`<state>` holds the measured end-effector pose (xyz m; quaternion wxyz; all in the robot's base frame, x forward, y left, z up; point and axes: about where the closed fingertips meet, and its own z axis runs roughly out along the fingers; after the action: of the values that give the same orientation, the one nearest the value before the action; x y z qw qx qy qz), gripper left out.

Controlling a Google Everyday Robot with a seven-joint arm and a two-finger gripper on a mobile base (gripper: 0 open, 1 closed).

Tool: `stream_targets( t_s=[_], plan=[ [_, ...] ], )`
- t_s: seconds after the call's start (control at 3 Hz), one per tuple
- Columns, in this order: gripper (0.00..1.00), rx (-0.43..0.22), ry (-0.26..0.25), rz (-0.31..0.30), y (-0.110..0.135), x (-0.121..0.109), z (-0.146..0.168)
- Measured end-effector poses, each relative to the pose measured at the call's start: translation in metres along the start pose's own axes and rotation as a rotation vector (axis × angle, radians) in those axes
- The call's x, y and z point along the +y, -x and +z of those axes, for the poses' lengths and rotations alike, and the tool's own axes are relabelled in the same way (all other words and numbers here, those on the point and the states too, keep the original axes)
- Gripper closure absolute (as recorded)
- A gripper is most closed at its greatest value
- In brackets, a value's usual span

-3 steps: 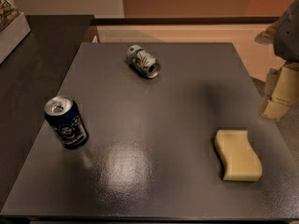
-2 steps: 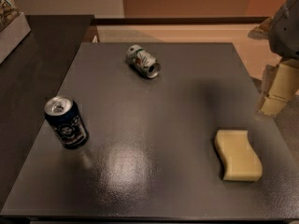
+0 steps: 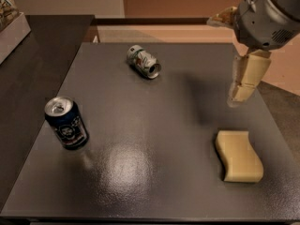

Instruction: Place 7up can upright

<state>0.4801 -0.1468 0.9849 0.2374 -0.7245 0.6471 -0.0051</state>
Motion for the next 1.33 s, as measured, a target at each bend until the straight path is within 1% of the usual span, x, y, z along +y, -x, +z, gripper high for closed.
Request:
stream_targets(
  t_s=[0.33, 0.67, 1.0, 1.33],
  plan=[
    [0.0, -0.05, -0.024, -0.184, 0.025, -0.018, 0.017],
    [0.0, -0.08, -0.096, -0.387, 0.048, -0.031, 0.033],
    [0.0, -0.101, -0.163, -0.56, 0.066, -0.045, 0.047],
    [0.0, -0.117, -0.215, -0.74, 0.081, -0.055, 0.061]
  ],
)
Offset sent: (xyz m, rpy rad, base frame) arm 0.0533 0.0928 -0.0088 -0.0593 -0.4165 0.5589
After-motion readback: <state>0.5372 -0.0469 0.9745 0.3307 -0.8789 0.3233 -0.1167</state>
